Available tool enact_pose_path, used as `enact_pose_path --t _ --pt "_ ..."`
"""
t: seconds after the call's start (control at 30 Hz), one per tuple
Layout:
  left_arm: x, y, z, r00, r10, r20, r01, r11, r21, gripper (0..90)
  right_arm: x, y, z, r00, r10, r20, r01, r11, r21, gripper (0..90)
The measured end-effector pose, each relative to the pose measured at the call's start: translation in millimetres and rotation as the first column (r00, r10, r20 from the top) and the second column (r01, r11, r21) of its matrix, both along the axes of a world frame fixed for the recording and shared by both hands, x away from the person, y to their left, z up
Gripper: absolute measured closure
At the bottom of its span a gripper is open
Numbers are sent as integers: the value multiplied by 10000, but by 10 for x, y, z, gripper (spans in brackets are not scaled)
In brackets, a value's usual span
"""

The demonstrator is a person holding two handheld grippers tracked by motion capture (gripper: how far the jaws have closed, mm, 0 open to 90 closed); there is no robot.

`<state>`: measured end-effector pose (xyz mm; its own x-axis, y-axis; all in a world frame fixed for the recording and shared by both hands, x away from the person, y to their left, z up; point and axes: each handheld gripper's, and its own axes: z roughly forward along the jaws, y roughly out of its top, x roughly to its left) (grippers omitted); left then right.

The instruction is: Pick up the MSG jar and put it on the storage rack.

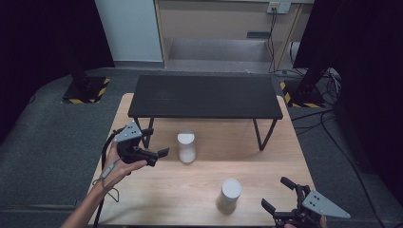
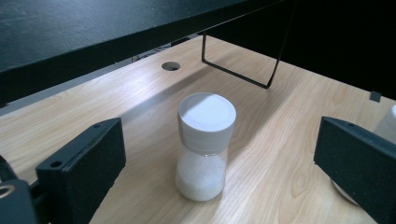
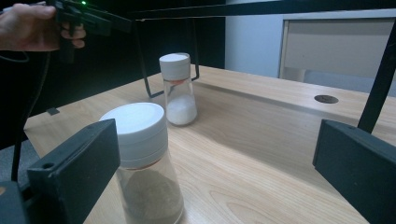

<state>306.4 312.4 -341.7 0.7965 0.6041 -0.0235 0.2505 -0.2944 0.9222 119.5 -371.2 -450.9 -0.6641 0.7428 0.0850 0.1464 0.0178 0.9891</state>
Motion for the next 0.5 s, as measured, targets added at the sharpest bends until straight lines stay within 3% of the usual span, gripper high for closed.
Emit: enact_pose_path --t 0.37,0.5 --pt "238 -295 -100 9997 -245 -75 250 9968 761 21 -6 -4 -3 10000 -51 6 51 10000 28 11" --pt "340 -387 -168 9995 -241 -183 254 9968 763 22 -8 -6 -7 10000 -60 -3 60 10000 68 11"
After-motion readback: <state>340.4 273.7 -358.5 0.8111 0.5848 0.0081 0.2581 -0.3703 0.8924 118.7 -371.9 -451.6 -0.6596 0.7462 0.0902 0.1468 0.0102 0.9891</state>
